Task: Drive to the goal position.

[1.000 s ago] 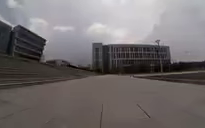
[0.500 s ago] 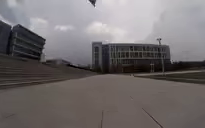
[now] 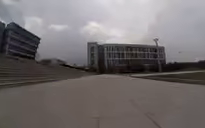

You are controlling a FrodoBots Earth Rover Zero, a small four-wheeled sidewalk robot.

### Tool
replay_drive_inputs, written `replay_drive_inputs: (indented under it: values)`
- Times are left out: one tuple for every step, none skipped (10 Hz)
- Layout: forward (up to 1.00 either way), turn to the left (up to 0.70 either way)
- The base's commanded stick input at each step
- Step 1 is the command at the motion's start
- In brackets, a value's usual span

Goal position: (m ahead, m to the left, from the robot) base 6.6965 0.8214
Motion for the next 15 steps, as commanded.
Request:
replay_drive_inputs:
  values:
    - [0.70, 0.00]
    - [0.70, 0.00]
    - [0.70, 0.00]
    - [0.70, 0.00]
    - [0.70, 0.00]
    - [0.70, 0.00]
    - [0.70, 0.00]
    - [0.70, 0.00]
    - [0.70, 0.00]
    - [0.70, 0.00]
    - [0.70, 0.00]
    - [0.70, 0.00]
    - [0.70, 0.00]
    - [0.70, 0.00]
    - [0.70, 0.00]
